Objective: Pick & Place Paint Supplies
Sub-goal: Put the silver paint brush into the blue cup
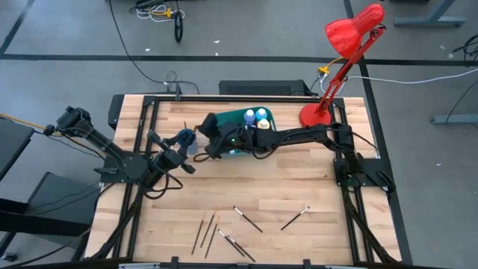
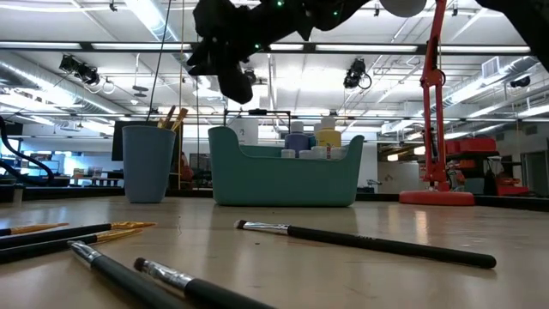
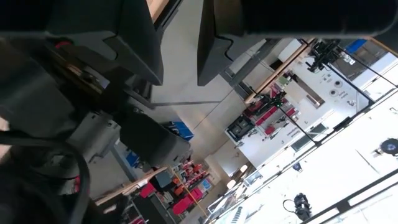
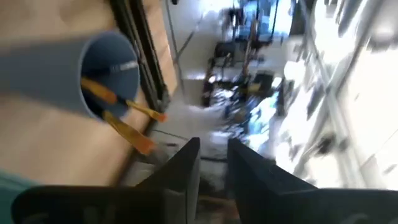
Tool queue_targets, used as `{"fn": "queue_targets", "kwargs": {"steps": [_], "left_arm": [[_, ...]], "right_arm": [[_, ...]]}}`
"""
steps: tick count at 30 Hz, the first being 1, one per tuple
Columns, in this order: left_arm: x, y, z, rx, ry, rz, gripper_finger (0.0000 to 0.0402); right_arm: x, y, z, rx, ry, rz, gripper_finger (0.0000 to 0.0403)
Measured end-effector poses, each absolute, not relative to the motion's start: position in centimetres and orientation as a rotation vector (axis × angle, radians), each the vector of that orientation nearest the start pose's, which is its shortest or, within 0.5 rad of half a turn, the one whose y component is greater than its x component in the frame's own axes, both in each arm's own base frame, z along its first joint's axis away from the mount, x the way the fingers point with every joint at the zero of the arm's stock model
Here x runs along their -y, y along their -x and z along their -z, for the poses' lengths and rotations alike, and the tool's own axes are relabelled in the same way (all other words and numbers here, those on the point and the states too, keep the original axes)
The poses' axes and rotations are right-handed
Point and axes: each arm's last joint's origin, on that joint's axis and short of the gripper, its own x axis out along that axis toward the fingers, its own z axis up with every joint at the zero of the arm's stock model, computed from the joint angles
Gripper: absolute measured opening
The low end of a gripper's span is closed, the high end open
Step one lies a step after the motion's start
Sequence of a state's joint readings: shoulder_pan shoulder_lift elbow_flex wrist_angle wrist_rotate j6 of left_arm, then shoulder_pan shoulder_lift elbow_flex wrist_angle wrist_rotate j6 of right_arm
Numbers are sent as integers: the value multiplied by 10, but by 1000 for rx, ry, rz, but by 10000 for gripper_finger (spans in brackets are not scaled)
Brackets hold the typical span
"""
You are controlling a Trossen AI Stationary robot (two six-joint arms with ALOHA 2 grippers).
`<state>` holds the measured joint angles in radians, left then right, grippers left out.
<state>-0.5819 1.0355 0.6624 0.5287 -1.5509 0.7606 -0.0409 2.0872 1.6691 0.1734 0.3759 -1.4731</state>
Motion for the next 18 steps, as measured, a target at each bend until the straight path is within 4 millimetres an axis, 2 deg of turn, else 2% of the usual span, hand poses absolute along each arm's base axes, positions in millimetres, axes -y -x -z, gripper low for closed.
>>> {"fn": "queue_targets", "kwargs": {"steps": [4,10,15,18], "left_arm": [[87,-185,-308,-278,-534,-942,109],[88,-186,-304,-269,-518,-941,109],[89,-187,-302,-233,-491,-885,109],[90,-189,-300,-198,-466,-810,109]], "right_arm": [[23,-488,-262,-557,1252,272,84],[0,-479,-255,-758,1140,547,84],[-37,-459,-238,-978,1206,538,84],[-54,-440,-234,-1059,1154,475,84]]}}
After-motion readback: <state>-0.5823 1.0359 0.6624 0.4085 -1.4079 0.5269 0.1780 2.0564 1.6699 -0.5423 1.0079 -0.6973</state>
